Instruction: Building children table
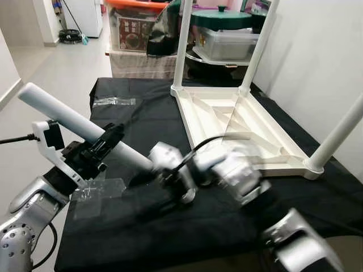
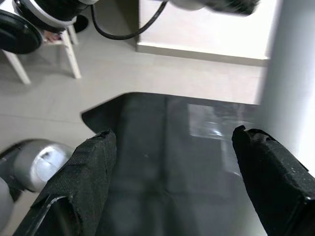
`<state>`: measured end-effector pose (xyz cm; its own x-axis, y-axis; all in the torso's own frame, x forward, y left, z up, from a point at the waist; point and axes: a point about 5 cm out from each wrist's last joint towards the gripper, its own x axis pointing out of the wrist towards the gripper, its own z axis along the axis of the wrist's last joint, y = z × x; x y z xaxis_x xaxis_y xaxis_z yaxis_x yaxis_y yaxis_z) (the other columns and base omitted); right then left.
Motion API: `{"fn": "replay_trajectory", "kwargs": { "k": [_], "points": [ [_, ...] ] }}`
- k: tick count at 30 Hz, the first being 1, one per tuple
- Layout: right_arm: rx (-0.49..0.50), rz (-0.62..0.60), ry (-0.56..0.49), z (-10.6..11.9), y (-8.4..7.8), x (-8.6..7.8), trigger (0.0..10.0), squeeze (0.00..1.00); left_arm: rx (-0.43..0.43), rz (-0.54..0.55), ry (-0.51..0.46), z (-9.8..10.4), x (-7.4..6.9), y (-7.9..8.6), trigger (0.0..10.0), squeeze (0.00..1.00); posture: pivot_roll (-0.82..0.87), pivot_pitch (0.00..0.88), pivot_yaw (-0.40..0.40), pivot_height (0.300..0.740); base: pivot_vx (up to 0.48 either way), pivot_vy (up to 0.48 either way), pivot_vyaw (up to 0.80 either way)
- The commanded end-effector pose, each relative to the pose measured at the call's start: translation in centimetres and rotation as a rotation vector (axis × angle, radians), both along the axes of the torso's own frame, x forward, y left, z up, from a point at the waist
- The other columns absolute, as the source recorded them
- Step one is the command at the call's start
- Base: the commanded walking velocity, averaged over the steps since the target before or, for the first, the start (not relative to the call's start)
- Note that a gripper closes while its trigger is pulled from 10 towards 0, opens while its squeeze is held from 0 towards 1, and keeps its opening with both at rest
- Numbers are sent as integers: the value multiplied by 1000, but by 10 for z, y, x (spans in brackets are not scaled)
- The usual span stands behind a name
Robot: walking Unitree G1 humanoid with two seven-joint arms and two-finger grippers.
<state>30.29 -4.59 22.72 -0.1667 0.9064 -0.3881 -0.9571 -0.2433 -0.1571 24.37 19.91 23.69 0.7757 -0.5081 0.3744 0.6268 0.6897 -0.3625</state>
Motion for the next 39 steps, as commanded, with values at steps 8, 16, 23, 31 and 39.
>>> {"fn": "replay_trajectory", "kwargs": {
  "k": [8,16,23,31,39],
  "points": [
    [-33,-78,-45,-3,-31,10,10000,0,3,-52,30,-7,-1,-10,10000,0,65,0,-87,740,0,0,0],
    [-32,-171,-37,-9,-9,25,10000,0,7,-75,22,-4,0,-12,10000,0,75,0,-85,740,0,0,0],
    [-38,-181,-21,-15,12,27,10000,0,3,-83,17,-4,0,-16,10000,0,86,0,-97,740,0,0,0],
    [-100,-149,29,-32,18,21,4706,0,3,-82,18,-5,-1,-15,10000,0,82,0,-98,740,0,0,0],
    [-94,-242,72,-39,24,26,0,0,2,-96,20,-6,2,-18,10000,0,73,0,-89,740,0,0,0]
  ]
}}
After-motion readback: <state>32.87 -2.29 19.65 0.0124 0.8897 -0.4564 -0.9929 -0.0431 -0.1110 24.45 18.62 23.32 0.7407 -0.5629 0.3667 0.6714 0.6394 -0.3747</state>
